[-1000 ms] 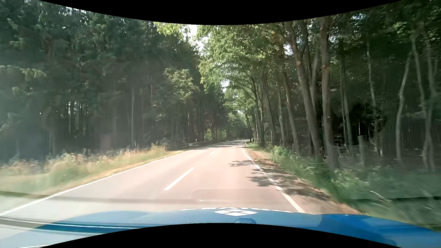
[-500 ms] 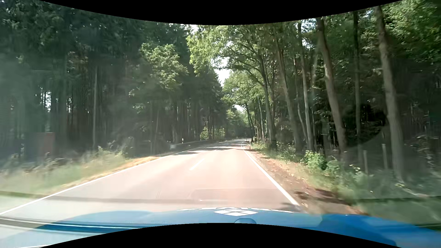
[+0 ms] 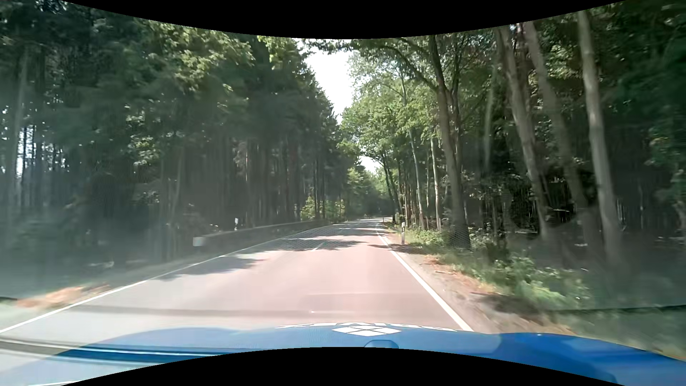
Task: Follow the waypoints while adhering to traffic rules and regulations
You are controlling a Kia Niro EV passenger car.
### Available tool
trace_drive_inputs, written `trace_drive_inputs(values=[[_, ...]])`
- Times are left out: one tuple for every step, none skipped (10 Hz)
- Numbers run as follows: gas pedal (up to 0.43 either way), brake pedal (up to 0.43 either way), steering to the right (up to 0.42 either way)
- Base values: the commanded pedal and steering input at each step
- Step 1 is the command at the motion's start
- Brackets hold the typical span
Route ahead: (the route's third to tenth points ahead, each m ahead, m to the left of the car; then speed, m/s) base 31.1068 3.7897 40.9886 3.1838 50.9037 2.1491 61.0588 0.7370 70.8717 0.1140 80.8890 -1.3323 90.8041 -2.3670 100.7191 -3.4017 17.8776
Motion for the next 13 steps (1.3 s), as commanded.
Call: trace_drive_inputs(values=[[0.177,0.0,0.007],[0.177,0.0,0.007],[0.177,0.0,0.007],[0.177,0.0,0.007],[0.177,0.0,0.007],[0.177,0.0,0.007],[0.177,0.0,0.007],[0.177,0.0,0.007],[0.177,0.0,0.007],[0.177,0.0,0.007],[0.177,0.0,0.007],[0.177,0.0,0.007],[0.177,0.0,0.008]])
